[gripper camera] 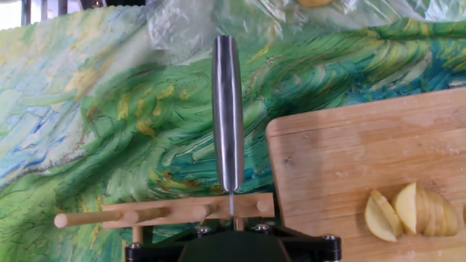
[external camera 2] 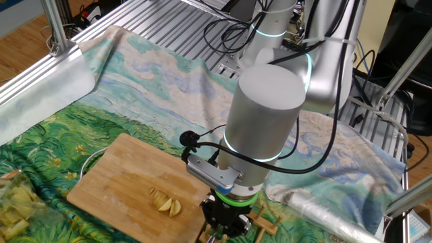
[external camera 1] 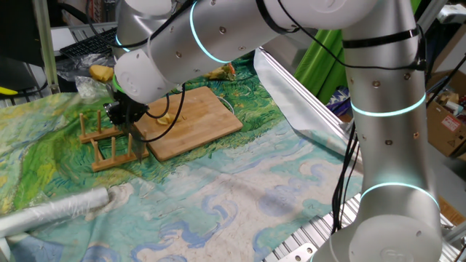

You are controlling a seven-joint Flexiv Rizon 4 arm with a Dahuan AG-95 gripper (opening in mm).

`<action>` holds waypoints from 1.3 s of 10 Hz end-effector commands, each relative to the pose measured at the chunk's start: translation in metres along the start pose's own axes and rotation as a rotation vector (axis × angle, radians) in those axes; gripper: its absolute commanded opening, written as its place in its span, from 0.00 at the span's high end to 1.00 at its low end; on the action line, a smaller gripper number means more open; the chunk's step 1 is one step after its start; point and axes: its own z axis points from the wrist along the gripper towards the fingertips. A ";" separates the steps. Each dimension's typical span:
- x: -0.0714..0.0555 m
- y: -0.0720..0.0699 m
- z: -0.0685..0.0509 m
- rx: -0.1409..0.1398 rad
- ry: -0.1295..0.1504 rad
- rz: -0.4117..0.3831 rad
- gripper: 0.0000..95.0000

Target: Chop the potatoes

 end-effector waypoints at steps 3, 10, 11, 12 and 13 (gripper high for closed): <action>0.004 0.000 -0.011 -0.002 0.005 -0.015 0.60; 0.016 -0.003 -0.057 -0.021 0.028 -0.019 0.60; 0.016 -0.009 -0.066 -0.027 0.033 -0.032 0.80; 0.015 -0.014 -0.073 -0.033 0.040 -0.043 0.80; 0.012 -0.022 -0.082 -0.041 0.053 -0.055 0.80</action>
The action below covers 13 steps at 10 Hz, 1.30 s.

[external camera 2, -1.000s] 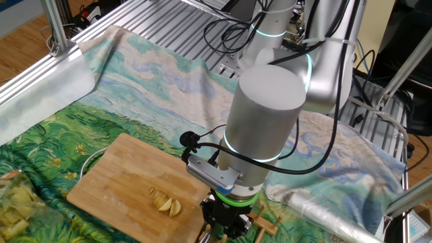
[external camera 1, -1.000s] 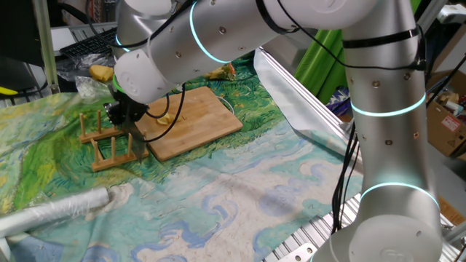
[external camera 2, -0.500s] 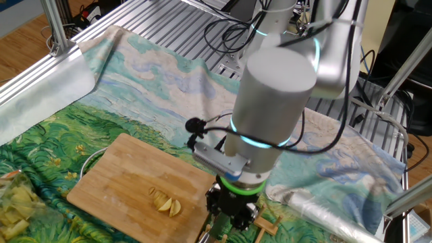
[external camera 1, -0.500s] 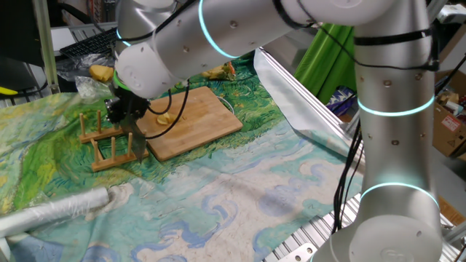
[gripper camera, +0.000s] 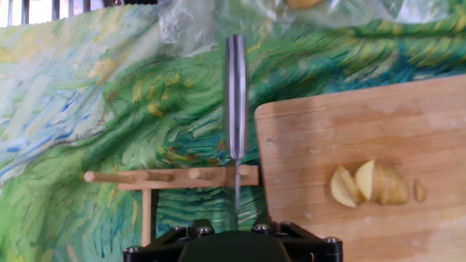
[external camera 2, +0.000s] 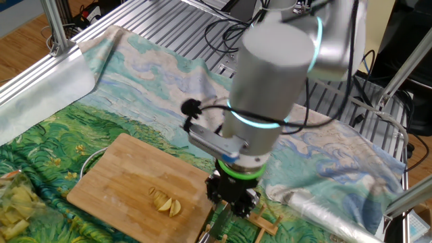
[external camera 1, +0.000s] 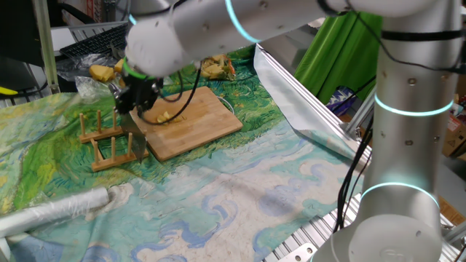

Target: Chop the potatoes

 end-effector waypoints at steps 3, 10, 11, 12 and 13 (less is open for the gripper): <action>-0.012 -0.030 -0.028 -0.016 0.049 -0.037 0.80; -0.022 -0.087 -0.013 0.003 0.039 -0.052 1.00; -0.024 -0.090 -0.013 0.009 0.040 -0.052 1.00; -0.025 -0.092 -0.013 0.011 0.043 -0.055 1.00; -0.028 -0.096 -0.015 0.017 0.045 -0.066 1.00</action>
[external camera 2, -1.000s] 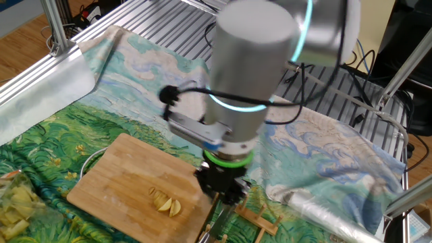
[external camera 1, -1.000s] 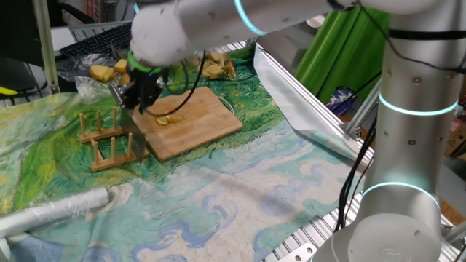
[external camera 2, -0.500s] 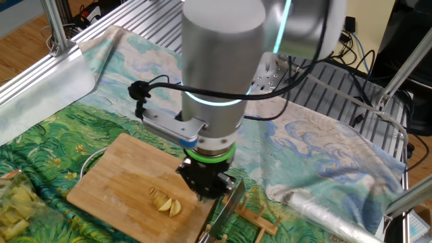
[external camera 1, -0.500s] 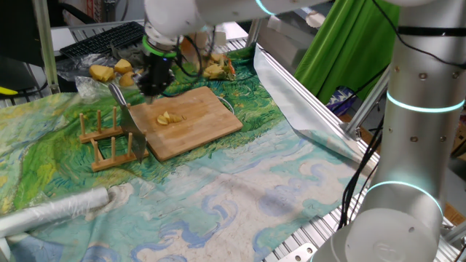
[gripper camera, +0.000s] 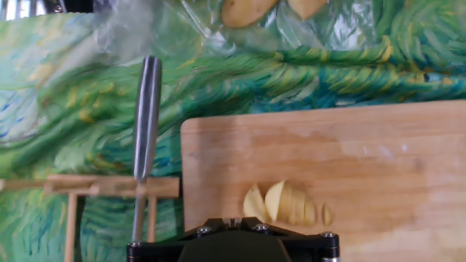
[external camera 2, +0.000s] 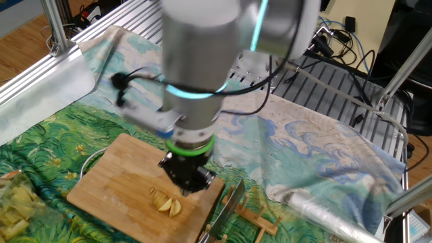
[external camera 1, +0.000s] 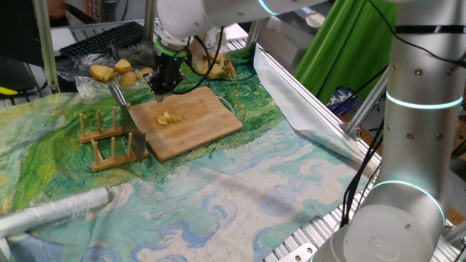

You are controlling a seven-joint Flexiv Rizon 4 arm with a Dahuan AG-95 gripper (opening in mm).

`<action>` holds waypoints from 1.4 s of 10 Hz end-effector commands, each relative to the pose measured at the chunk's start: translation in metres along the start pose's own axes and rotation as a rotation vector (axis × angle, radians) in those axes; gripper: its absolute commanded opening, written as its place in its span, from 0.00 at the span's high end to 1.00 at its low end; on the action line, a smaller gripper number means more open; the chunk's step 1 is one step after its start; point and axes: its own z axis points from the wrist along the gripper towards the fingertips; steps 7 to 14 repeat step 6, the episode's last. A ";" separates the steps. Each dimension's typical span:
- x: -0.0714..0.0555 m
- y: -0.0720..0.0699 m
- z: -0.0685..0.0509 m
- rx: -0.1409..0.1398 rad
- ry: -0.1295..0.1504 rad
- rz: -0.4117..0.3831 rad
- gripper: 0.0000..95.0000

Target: Chop the potatoes

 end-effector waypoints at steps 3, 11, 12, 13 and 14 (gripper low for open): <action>0.000 -0.011 -0.004 0.007 0.022 -0.014 1.00; -0.002 -0.015 -0.004 0.034 0.034 -0.017 1.00; -0.002 -0.015 -0.004 0.034 0.034 -0.017 1.00; -0.002 -0.015 -0.004 0.034 0.034 -0.017 1.00; -0.002 -0.015 -0.004 0.034 0.034 -0.017 1.00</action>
